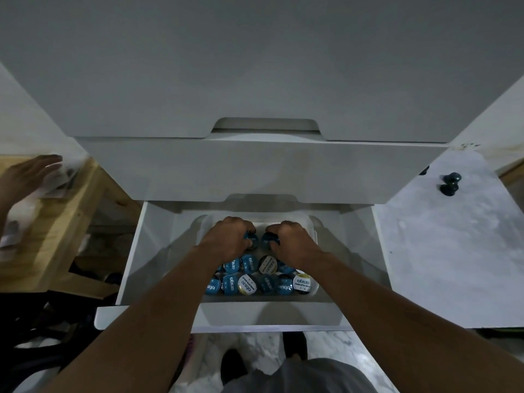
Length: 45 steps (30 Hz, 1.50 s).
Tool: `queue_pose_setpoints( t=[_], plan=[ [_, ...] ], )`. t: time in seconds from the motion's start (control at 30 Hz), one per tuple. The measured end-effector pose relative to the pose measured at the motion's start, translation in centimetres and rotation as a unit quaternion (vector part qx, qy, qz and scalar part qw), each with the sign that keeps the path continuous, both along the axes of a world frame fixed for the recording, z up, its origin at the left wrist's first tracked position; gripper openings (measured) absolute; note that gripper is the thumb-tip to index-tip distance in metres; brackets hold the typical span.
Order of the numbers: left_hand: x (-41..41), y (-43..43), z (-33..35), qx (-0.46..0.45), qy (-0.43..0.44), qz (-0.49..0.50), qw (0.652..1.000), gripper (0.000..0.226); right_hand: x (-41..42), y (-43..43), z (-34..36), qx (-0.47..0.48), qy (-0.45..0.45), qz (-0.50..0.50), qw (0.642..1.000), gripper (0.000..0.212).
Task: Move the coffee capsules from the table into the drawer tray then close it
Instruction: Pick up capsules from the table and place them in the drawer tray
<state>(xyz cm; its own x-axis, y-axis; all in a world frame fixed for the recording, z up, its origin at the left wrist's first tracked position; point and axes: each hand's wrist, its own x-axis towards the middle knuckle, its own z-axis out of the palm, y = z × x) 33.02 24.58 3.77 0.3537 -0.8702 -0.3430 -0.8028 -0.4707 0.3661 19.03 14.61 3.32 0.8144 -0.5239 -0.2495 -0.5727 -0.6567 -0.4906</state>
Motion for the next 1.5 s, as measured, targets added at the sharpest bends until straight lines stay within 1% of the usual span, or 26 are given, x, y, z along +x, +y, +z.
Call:
queue_pose_setpoints(
  t=[0.2, 0.5, 0.73, 0.83, 0.97, 1.1, 1.17, 1.27, 1.37, 1.5],
  plan=[
    [-0.3, 0.5, 0.3, -0.005, 0.001, -0.002, 1.000, 0.030, 0.0, 0.3, 0.3, 0.014, 0.013, 0.017, 1.000, 0.025],
    [-0.7, 0.4, 0.5, 0.004, 0.000, 0.011, 1.000, 0.030, -0.2, 0.3, 0.2, 0.017, 0.022, 0.032, 0.999, 0.026],
    [-1.6, 0.2, 1.0, 0.012, -0.010, 0.038, 0.999, 0.040, -0.3, -0.5, 0.3, 0.015, 0.021, 0.048, 0.999, 0.030],
    [-2.2, 0.2, 1.7, 0.004, -0.031, 0.061, 0.998, 0.042, -0.3, -1.0, 0.5, -0.002, 0.015, 0.059, 0.998, 0.036],
    [-3.4, 0.6, 3.6, 0.000, -0.082, 0.102, 0.991, 0.040, -0.6, -1.8, 0.8, -0.032, 0.005, 0.070, 0.997, 0.035],
    [-5.4, 1.4, 5.6, 0.004, -0.160, 0.128, 0.979, 0.038, -1.5, -1.7, 1.8, -0.074, -0.007, 0.064, 0.995, 0.035],
    [-6.8, 1.7, 6.4, -0.001, -0.194, 0.124, 0.973, 0.037, -2.5, -1.4, 2.6, -0.092, -0.010, 0.062, 0.994, 0.034],
    [-8.4, 2.3, 7.2, -0.001, -0.218, 0.115, 0.969, 0.032, -4.6, -0.6, 4.0, -0.122, -0.009, 0.052, 0.991, 0.034],
    [-10.2, 2.5, 8.0, -0.011, -0.249, 0.065, 0.966, 0.027, -7.2, 0.4, 5.7, -0.154, -0.031, 0.018, 0.987, 0.033],
    [-14.2, 2.1, 10.1, -0.085, -0.248, 0.065, 0.963, 0.026, -11.3, 1.4, 8.1, -0.186, -0.053, -0.039, 0.980, 0.036]
  ],
)
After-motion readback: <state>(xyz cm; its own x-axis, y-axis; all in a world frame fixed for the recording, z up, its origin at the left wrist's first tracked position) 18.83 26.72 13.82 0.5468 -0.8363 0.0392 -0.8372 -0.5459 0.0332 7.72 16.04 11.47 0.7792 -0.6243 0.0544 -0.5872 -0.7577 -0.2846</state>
